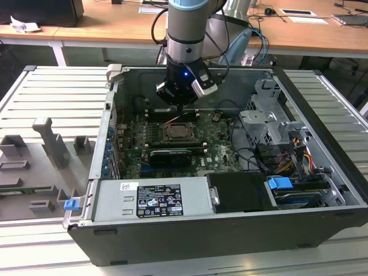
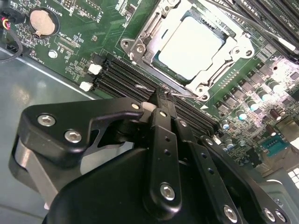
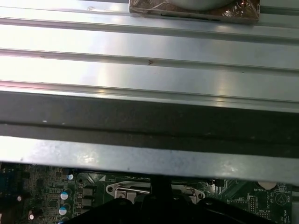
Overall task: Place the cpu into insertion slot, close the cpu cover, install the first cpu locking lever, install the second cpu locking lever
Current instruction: 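Install the first cpu locking lever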
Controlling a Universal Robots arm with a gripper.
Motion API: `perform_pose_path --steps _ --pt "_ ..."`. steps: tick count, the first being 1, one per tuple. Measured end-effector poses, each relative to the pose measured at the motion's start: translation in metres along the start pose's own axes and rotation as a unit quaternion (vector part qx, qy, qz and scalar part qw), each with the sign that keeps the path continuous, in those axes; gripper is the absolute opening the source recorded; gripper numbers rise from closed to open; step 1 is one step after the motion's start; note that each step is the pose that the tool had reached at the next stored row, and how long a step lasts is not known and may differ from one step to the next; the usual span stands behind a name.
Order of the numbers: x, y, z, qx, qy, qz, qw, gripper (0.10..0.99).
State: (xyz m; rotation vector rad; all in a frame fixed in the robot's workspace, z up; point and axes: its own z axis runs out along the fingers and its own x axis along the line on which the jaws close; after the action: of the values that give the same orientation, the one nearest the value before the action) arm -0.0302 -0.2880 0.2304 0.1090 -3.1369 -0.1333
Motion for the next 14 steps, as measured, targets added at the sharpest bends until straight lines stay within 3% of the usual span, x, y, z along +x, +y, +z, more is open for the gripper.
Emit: perform_pose_path --steps 14 --pt "-0.0093 -0.0004 0.0131 0.0001 0.0 0.0 1.0 0.106"
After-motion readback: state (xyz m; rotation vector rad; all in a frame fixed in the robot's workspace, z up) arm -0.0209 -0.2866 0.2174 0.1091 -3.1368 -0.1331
